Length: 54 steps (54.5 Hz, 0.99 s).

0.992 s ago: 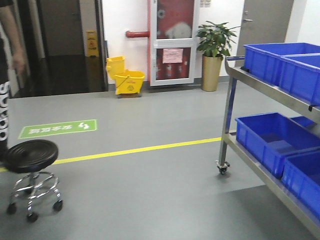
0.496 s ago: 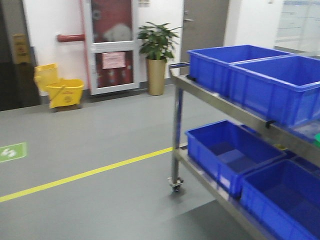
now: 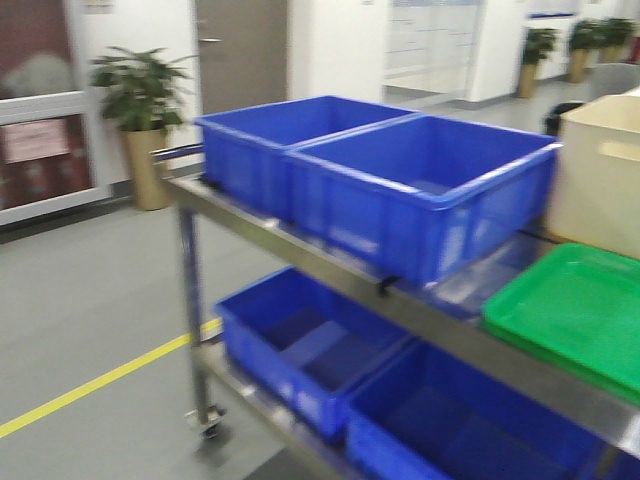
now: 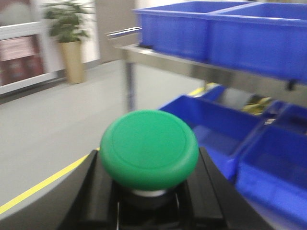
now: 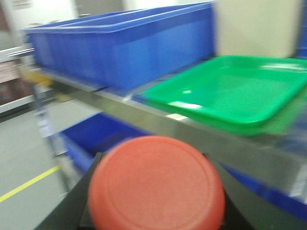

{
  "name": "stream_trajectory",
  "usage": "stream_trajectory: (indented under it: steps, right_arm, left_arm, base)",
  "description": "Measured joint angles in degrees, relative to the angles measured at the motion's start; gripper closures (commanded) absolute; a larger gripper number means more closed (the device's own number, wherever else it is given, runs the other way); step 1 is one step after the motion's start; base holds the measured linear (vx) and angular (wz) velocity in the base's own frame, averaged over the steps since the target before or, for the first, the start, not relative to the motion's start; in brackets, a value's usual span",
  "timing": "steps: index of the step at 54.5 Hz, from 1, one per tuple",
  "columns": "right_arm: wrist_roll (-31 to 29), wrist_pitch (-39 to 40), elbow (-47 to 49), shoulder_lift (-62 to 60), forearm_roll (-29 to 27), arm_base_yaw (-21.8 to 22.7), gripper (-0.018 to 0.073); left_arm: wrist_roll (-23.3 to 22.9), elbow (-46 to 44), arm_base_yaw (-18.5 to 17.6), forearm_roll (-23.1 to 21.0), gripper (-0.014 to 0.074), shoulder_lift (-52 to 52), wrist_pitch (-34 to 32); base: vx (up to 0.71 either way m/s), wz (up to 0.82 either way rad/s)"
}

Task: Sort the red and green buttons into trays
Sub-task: 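Drive the base, holding both buttons, to the counter with the trays, then move the left gripper over the green tray and the right over the red tray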

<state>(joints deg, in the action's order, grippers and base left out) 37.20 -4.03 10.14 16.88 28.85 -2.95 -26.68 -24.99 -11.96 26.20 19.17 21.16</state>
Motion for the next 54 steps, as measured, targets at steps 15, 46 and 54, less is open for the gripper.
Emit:
stream_trajectory:
  steps: [15, 46, 54]
  right_arm:
    - [0.00, 0.00, 0.00, 0.00, 0.00, 0.00, 0.0567]
    - [0.00, -0.04, 0.00, 0.00, 0.00, 0.00, 0.0567]
    - [0.00, -0.04, 0.00, 0.00, 0.00, 0.00, 0.0567]
  left_arm:
    - [0.00, 0.00, 0.00, 0.00, 0.0596, 0.00, 0.00]
    - [0.00, 0.00, 0.00, 0.00, 0.0596, 0.00, 0.00]
    - [0.00, 0.00, 0.00, 0.00, 0.0596, 0.00, 0.00]
  base:
    - [0.38, -0.99]
    - [0.26, -0.67]
    - [0.16, -0.31]
